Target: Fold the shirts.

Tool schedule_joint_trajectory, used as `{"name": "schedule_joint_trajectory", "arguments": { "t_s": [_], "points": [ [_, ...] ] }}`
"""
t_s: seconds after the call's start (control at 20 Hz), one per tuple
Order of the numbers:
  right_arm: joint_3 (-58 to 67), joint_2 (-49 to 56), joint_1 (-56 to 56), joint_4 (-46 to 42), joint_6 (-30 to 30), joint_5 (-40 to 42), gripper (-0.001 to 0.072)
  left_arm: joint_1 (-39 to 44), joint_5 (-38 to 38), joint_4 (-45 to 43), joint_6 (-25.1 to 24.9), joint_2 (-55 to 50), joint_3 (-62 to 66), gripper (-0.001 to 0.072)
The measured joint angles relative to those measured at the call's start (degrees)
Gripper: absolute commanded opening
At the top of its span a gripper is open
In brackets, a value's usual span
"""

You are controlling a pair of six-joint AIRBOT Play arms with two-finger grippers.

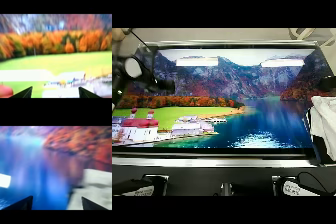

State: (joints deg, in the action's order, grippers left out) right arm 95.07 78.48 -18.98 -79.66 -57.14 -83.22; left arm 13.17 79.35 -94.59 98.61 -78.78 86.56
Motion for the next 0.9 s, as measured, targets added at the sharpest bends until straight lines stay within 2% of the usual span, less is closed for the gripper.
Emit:
{"name": "schedule_joint_trajectory", "arguments": {
  "t_s": [0.3,0.9],
  "points": [
    [-6.8,0.9,8.9,1.4,-0.2,-5.3,0.0629,1.7,-4.3,0.0,0.4,3.9,-11.0,0.0717],
    [-8.0,0.9,10.5,0.8,-0.2,-6.6,0.0629,1.9,-5.6,0.1,0.5,4.5,-12.9,0.0717]
  ]
}}
